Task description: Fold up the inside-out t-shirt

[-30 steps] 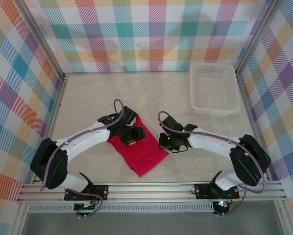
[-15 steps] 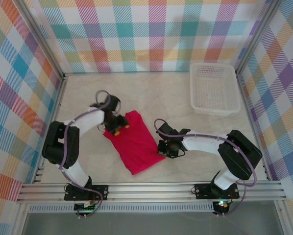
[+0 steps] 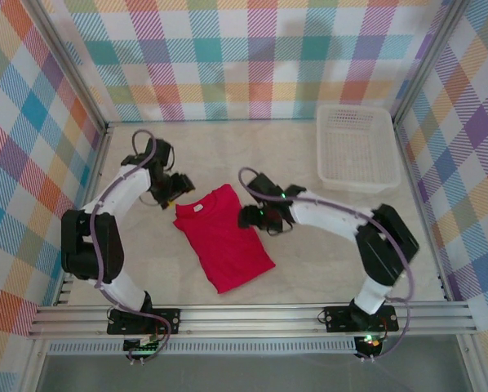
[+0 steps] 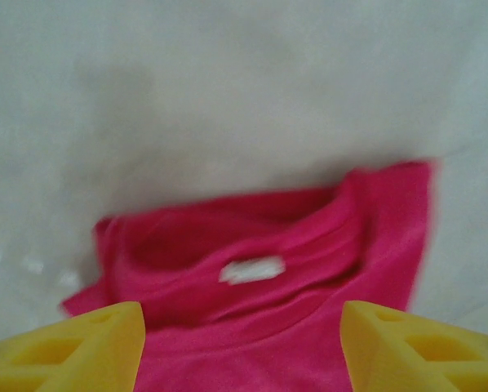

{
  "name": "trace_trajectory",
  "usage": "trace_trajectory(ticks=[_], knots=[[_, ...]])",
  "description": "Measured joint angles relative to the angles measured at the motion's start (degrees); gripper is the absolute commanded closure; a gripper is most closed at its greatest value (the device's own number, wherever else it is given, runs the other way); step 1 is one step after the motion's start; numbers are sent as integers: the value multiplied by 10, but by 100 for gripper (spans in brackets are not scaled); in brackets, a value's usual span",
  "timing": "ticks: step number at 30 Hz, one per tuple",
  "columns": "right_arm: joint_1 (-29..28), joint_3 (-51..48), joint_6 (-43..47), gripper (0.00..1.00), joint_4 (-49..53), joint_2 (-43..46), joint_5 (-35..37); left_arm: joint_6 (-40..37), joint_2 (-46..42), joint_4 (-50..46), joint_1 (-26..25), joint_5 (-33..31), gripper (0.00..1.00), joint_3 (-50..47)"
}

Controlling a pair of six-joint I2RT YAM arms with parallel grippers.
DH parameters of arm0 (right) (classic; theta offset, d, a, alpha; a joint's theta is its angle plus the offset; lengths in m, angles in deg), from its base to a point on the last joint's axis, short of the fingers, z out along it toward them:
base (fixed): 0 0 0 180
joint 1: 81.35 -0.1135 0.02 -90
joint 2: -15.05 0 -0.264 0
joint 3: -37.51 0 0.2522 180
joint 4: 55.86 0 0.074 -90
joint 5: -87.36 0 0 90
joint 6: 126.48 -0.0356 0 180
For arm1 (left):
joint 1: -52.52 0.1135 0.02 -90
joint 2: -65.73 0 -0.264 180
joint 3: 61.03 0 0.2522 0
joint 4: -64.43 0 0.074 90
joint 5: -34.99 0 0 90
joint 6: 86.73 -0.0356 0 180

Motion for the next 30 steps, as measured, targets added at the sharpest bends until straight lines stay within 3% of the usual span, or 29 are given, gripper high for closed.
trace_trajectory(ticks=[4,8,11,17,25,27,30], knots=[[25,167,77,21,7,-146,-10,0,-43,6,24,38,32,-119],[29,308,128,22,32,-265,-21,3,-57,40,32,71,32,-171],[35,360,148,22,50,-315,-25,16,-52,89,32,99,34,-190],[53,386,165,35,64,-336,-64,55,-2,199,32,151,44,-193],[72,364,156,44,40,-336,-126,73,61,256,23,190,45,-160],[74,361,151,53,38,-336,-126,71,70,256,23,192,46,-151],[80,356,142,70,37,-336,-126,61,85,256,22,190,62,-136]])
